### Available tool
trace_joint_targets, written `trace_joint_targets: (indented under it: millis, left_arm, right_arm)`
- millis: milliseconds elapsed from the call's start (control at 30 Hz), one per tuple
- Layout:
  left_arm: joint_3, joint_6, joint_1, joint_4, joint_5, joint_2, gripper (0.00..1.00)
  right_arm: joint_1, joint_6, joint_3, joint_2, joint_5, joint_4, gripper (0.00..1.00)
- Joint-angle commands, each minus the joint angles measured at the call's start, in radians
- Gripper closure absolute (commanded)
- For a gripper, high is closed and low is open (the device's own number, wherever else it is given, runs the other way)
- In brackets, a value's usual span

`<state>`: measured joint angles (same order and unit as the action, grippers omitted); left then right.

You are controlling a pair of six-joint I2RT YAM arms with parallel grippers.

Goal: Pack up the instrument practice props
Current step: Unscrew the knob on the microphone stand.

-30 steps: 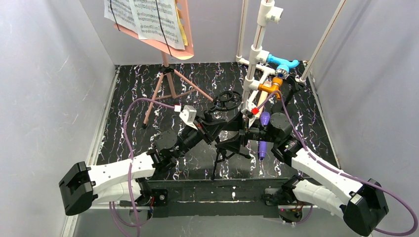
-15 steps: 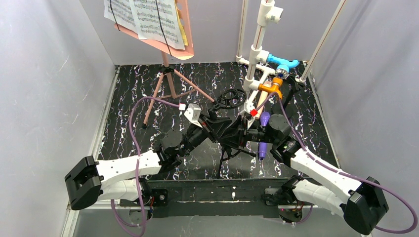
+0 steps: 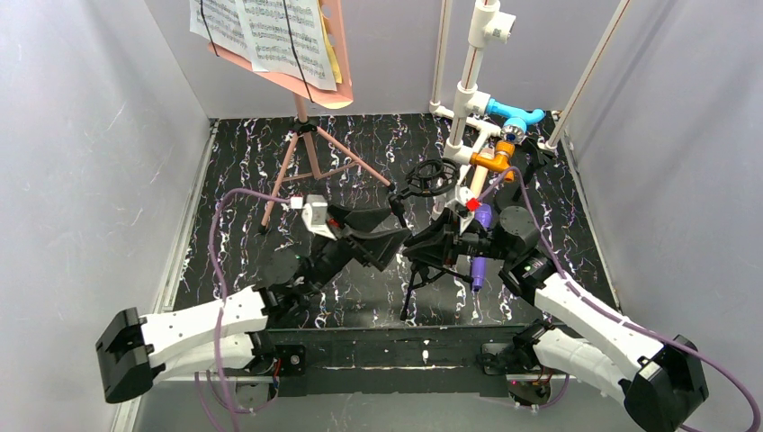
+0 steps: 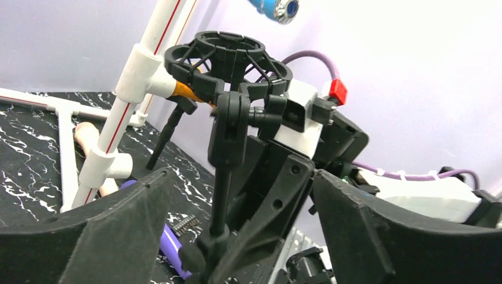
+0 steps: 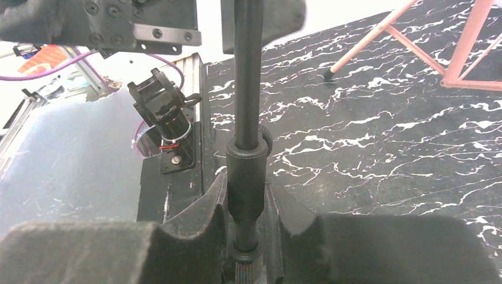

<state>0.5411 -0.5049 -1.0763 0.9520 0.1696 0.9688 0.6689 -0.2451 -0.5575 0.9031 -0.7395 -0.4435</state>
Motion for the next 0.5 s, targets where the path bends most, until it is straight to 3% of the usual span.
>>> trace_joint_targets:
  millis: [0,33,233,467]
  left_arm:
    - [-0.064,-0.005,-0.004,-0.1,-0.005,-0.148,0.07]
    - [-0.081,0.005,-0.003,-0.131,-0.019,-0.181,0.02]
    - [-0.174,0.067,0.002,-0.303,-0.11,-0.402,0.02]
    - [-0.292,0.248,0.004,-0.312,-0.307,-0.61,0.02]
  right_arm:
    - [-0.035,-0.008,0.006,-0.059,-0.078,-0.072,0.99]
    - [-0.044,-0.008,0.006,-0.066,-0.103,-0.077,0.99]
    - [-0.091,-0.02,0.027,-0.112,-0.175,-0.081,0.99]
    - [-0.112,-0.046,0.034,-0.147,-0.252,-0.105,0.99]
